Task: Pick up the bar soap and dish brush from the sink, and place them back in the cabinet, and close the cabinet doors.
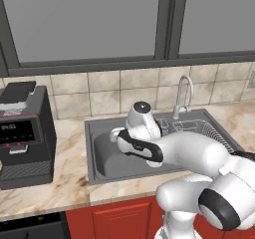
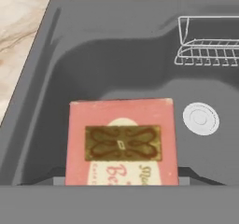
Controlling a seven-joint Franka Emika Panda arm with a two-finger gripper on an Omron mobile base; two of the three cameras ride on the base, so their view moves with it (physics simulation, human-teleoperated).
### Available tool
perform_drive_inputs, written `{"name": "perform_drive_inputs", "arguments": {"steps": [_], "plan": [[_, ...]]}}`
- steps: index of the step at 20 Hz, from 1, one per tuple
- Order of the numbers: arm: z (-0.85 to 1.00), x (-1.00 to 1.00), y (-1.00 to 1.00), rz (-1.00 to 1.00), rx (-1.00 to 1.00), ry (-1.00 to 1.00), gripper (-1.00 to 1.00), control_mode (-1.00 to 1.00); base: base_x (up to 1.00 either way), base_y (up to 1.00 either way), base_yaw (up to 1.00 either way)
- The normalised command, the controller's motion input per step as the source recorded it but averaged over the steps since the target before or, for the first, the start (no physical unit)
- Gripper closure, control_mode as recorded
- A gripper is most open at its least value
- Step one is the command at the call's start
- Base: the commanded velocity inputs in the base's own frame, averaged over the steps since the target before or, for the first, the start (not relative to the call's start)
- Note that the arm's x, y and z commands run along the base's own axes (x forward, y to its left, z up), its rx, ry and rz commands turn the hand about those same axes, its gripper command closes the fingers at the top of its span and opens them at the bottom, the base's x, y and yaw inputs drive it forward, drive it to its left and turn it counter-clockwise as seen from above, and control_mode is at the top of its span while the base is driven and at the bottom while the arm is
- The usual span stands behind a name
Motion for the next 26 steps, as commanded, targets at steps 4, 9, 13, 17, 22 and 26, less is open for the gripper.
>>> {"name": "perform_drive_inputs", "arguments": {"steps": [4,9,13,17,22,26], "plan": [[0.69,-0.04,0.0,0.0,0.0,0.0,1.0,-1.0,0.0,0.0,0.0],[0.64,-0.15,0.0,0.0,0.0,0.0,1.0,-1.0,0.0,0.0,0.0],[0.52,-0.21,0.0,0.0,0.0,0.0,1.0,-1.0,0.0,0.0,0.0],[0.32,-0.29,0.0,0.0,0.0,0.0,1.0,-1.0,0.0,0.0,0.0],[0.1,-0.32,-0.12,0.0,0.0,0.0,1.0,-1.0,0.0,0.0,0.0],[0.0,-0.3,-0.31,0.0,0.0,0.0,1.0,-1.0,0.0,0.0,0.0]]}}
